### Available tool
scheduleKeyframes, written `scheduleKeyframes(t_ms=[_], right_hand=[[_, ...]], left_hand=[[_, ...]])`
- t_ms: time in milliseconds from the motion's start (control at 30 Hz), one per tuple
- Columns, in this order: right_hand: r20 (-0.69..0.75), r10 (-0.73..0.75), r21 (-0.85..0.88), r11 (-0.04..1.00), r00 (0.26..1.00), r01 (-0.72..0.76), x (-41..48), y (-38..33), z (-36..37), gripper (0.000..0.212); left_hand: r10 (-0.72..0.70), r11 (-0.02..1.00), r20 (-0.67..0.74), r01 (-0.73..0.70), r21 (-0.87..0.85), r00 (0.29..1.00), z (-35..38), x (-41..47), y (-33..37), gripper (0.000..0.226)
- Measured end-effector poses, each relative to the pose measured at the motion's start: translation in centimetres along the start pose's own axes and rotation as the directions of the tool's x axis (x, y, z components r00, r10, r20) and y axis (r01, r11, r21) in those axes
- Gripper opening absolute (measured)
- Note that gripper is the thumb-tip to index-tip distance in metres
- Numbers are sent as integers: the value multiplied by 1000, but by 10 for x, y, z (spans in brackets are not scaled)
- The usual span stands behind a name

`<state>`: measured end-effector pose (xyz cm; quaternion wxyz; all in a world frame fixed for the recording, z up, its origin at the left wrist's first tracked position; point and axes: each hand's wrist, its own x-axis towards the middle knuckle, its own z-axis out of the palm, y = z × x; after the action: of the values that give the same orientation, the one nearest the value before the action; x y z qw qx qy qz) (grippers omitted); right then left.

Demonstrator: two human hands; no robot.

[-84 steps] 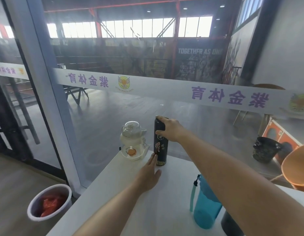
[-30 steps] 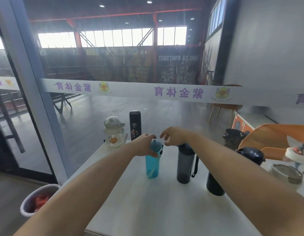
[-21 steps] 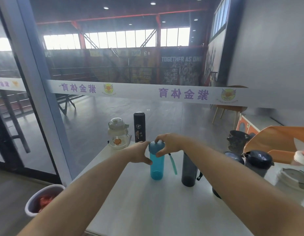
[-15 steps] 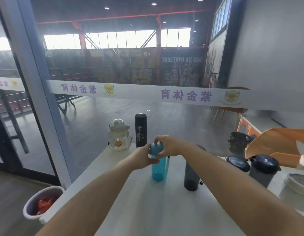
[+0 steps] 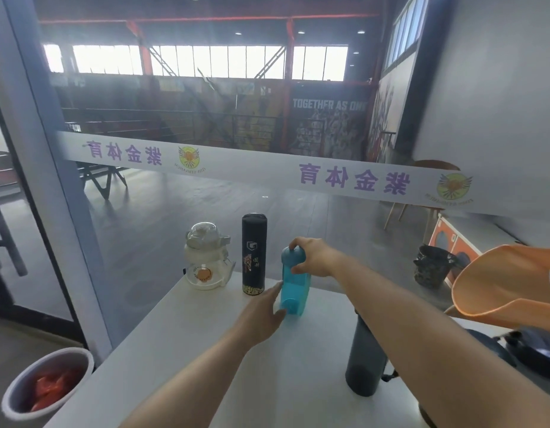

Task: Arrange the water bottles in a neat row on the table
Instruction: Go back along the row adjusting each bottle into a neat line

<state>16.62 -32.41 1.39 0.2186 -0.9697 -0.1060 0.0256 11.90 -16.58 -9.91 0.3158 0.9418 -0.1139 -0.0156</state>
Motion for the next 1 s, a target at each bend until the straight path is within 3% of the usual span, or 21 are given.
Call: scheduleKeyframes(t_ms=[567, 667, 767, 867, 1000], right_hand=[[67, 30, 3, 1000, 997, -30, 36, 6, -12, 55], [60, 12, 4, 1000, 998, -13, 30, 5, -19, 61], [-56, -69, -106, 992, 996, 63, 12, 5, -43, 45], [-107, -57, -141, 989, 993, 41, -17, 8, -66, 25], [-35, 31, -173, 984, 999, -36, -57, 18, -77, 24]], left_hand=[[-3, 1000, 6, 3, 24, 1000, 13, 38, -25, 70], [31, 999, -116, -28, 31, 993, 8, 32, -24, 53], [137, 989, -240, -121, 83, 961, 0, 19, -16, 16], [204, 977, -233, -182, 112, 951, -11, 5, 3, 25], [260, 965, -200, -249, 80, 945, -13, -6, 36, 43]])
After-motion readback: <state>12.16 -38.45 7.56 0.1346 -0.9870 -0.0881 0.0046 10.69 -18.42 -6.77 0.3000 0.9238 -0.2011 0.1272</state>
